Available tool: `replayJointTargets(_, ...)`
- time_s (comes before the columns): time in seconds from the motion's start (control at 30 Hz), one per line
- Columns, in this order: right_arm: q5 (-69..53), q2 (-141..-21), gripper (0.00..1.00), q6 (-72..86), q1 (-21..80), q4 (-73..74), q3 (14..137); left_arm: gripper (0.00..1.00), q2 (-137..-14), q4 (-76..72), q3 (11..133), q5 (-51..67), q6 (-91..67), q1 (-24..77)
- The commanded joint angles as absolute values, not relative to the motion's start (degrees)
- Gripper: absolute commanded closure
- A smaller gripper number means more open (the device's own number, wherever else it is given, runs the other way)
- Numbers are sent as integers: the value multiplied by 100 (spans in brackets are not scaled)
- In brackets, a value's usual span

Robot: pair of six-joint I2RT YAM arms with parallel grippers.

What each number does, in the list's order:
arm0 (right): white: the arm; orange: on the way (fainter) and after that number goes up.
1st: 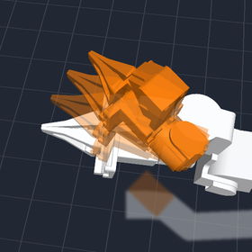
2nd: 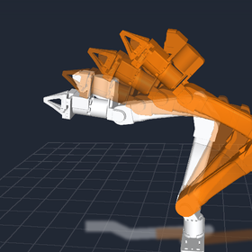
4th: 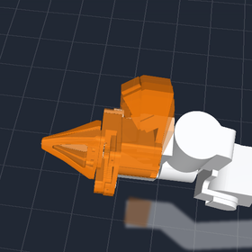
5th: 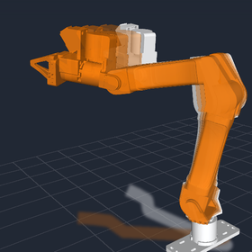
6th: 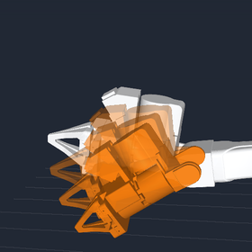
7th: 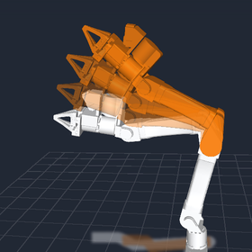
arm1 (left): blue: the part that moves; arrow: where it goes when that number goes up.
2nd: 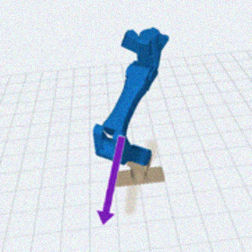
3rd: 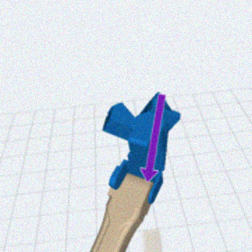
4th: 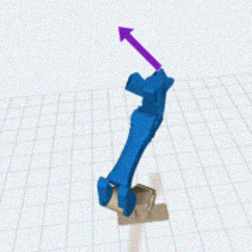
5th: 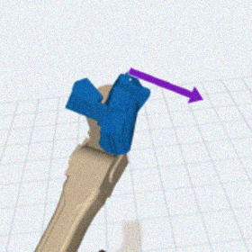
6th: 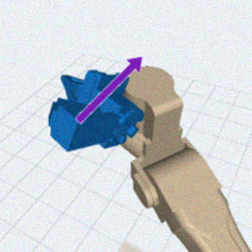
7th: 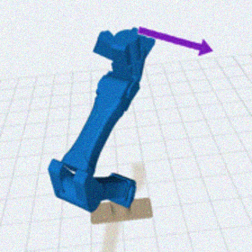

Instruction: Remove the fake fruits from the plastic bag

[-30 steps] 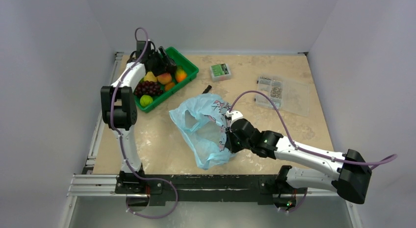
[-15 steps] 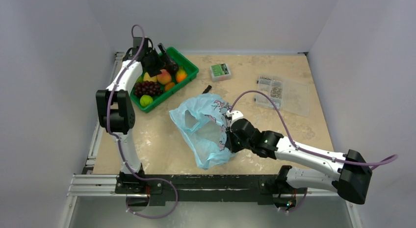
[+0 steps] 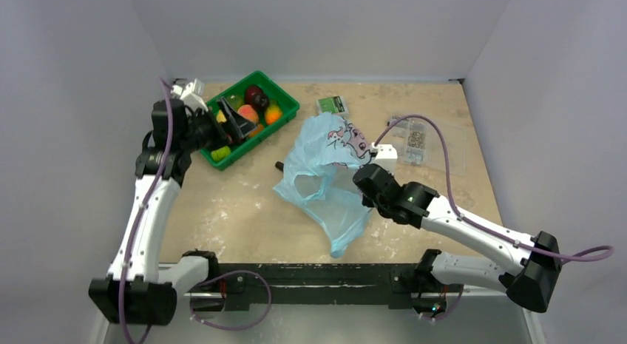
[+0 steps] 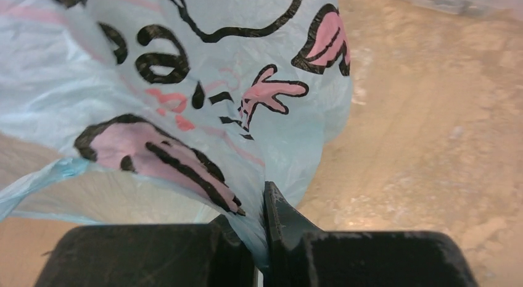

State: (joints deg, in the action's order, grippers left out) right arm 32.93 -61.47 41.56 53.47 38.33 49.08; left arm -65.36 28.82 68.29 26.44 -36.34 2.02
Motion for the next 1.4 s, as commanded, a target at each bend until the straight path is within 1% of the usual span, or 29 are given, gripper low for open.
replayJointTargets(0.0, 4291, -5921, 90, 4582, 5150, 4843, 5300, 8, -5446, 3701, 6002, 3259, -3400, 211)
replayJointTargets(0.1, 4215, -5635, 72, 4410, 5142, 4850, 5475, 9, -4625, 4284, 5730, 3357, -3361, 211)
replayJointTargets(0.27, 3338, -5278, 45, 3913, 5146, 4523, 5615, 9, -3487, 4488, 5612, 3270, -3839, 211)
replayJointTargets(0.33, 3110, -5234, 37, 3771, 5149, 4602, 5781, 9, -3258, 4409, 5647, 3267, -4063, 211)
replayJointTargets(0.47, 3031, -5065, 18, 3456, 5145, 4962, 6293, 9, -3090, 4691, 6001, 3266, -4183, 211)
replayJointTargets(0.53, 3078, -4893, 3, 3362, 5144, 5134, 6594, 9, -2990, 4787, 6166, 3166, -4146, 211)
replayJointTargets(0.57, 3142, -4808, 1, 3316, 5150, 5187, 6739, 9, -2941, 4819, 6250, 3091, -4124, 211)
replayJointTargets(0.77, 3512, -4489, 1, 2877, 5145, 5225, 7547, 9, -2877, 5010, 6772, 2768, -3901, 211)
replayJointTargets(1.0, 4064, -4212, 1, 2447, 5143, 5094, 8012, 9, -3026, 5231, 7293, 2577, -3741, 212)
replayJointTargets(1.13, 4362, -3846, 1, 2426, 5145, 4736, 7941, 8, -3041, 5332, 7533, 2473, -3632, 211)
replayJointTargets(1.23, 4280, -3495, 1, 2421, 5146, 4429, 7792, 8, -3044, 5361, 7637, 2412, -3502, 211)
replayJointTargets(1.3, 4150, -3262, 1, 1964, 5149, 4045, 7518, 7, -3073, 5418, 7697, 2368, -3414, 211)
replayJointTargets(1.37, 4556, -3319, 1, 1948, 5143, 4157, 7536, 7, -3088, 5435, 7708, 2339, -3357, 211)
